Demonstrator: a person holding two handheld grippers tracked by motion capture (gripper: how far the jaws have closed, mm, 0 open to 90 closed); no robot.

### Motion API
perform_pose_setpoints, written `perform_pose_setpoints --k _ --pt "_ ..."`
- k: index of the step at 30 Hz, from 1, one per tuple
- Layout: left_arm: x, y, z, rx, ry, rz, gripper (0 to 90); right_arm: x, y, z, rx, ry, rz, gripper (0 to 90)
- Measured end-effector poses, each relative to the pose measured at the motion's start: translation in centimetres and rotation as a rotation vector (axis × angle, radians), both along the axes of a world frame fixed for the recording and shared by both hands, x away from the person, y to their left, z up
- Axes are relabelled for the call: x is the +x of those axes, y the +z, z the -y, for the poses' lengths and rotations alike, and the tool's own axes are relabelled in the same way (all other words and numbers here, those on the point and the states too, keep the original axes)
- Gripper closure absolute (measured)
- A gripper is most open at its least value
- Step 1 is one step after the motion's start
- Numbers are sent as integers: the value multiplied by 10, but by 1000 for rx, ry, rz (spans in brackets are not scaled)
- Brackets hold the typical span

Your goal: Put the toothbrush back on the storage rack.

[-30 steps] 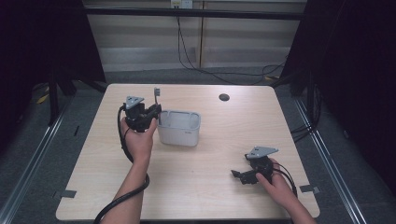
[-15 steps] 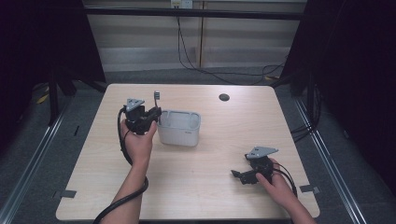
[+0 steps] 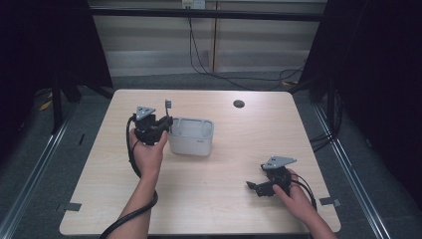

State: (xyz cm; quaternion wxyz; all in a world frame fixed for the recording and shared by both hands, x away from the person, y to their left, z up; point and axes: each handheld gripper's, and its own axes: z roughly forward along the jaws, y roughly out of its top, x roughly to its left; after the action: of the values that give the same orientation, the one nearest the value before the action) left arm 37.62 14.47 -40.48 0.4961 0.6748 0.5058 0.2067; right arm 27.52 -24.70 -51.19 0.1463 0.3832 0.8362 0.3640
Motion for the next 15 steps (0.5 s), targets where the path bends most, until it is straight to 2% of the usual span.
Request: perform_pose_setpoints --k 15 --pt "-2 -6 1 25 -6 -15 792 0 0 0 0 0 0 116"
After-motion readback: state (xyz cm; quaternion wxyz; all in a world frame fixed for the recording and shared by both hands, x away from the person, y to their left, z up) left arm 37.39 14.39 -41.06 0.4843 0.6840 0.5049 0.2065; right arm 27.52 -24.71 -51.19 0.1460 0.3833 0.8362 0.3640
